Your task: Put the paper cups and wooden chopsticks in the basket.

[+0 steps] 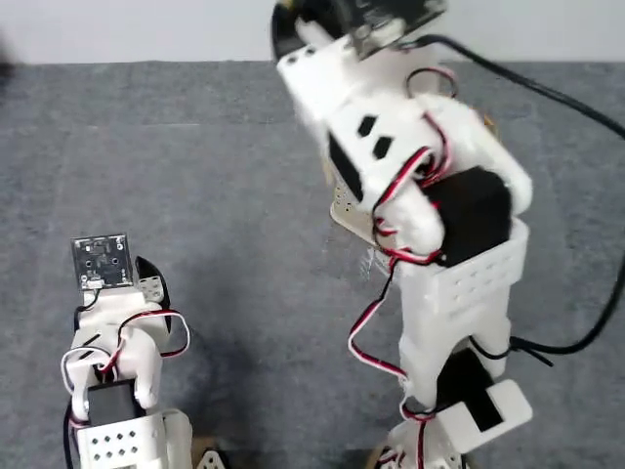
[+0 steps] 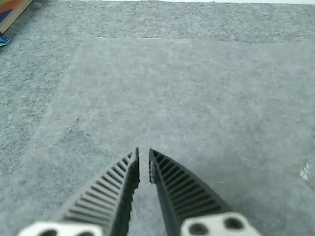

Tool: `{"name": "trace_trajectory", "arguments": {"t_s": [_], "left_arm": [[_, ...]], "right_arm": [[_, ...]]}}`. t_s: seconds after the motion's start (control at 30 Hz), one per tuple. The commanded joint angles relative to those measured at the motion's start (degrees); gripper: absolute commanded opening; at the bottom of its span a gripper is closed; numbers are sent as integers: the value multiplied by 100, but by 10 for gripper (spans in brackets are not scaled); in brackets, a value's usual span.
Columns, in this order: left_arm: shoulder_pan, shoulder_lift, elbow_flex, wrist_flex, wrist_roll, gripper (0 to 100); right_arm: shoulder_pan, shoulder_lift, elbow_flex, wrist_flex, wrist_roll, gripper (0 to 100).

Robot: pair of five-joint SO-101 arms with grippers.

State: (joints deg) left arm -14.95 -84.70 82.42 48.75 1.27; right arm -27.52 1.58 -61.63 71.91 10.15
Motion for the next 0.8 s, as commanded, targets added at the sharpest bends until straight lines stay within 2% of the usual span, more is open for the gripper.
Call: {"name": "trace_trajectory", "arguments": {"t_s": [0.0,0.3,0.53,0.7,0.77], "left_arm": [[-9,-79,-40,-123,-53,44],[-9,-79,-40,-123,-53,44],[-9,-79,-40,-123,-53,44],[0,-79,4,-149,-53,44],[0,-79,48,-237,-53,44]], "right_arm": [[374,-242,-237,-576,105,7],[1367,673,369,-1209,149,8],[1587,1349,378,-822,-114,13],[1543,1147,378,-224,-167,158],[1481,963,378,154,-167,168]]}}
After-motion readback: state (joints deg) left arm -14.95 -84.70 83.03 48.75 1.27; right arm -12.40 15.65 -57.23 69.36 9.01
